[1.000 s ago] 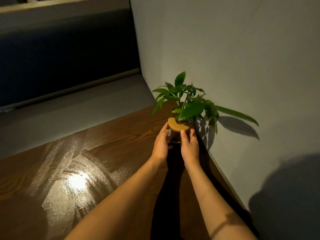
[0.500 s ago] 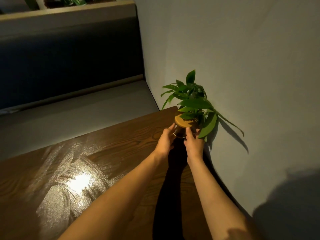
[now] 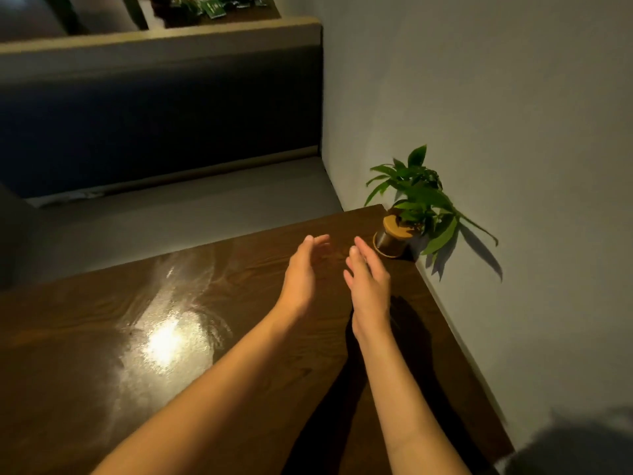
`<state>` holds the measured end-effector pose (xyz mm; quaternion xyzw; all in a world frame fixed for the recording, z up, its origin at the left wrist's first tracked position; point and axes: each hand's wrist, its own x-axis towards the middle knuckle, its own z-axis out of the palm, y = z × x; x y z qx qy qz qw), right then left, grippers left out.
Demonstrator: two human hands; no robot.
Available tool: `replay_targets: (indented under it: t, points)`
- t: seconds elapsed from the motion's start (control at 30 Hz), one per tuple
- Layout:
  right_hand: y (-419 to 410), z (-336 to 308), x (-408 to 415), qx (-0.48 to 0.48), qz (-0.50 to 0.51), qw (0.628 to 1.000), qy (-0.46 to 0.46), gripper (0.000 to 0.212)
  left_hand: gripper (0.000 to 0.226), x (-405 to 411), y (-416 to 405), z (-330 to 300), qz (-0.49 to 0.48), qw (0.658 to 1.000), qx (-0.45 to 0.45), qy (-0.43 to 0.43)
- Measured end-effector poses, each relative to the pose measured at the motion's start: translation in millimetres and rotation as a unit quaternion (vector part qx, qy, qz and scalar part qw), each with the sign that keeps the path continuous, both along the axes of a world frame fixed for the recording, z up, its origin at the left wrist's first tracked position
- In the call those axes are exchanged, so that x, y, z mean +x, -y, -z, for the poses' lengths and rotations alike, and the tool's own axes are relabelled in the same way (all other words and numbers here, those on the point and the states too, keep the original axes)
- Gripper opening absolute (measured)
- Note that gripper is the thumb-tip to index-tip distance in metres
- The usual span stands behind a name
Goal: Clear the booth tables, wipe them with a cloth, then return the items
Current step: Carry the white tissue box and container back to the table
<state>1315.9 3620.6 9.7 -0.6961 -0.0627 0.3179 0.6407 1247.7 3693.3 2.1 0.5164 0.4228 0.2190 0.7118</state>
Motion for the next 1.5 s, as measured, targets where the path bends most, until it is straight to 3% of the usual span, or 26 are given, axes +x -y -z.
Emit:
replay_targets:
  t: [0.47,0.7,0.83,1.07,1.5]
  points:
    - [-42.0,-108.7,-298.0,0.082,-0.202,0.976,0.022,0.021,0.042,-326.3,-27.2,-123.4,-0.17,0.981,0.083,0.043]
    - [-63.2,-126.6,-449.2,0.103,-0.256,0.961,0.029,0.02,0.04,-499.1,-35.2,-139.9,-0.225,0.969,0.096,0.04]
    - [-69.5,-135.1,-520.1,0.114,-0.295,0.948,0.021,0.019,0.053,-576.0,-27.5,-147.8,-0.256,0.962,0.088,0.039]
    - [-72.6,-137.1,-594.9,0.121,-0.378,0.917,0.04,0.019,0.062,-652.5,-9.0,-151.6,-0.332,0.938,0.093,0.044]
    - [-87.6,-131.9,-722.2,0.116,-0.507,0.854,-0.003,0.026,0.041,-775.1,19.7,-150.8,-0.485,0.869,0.1,0.004]
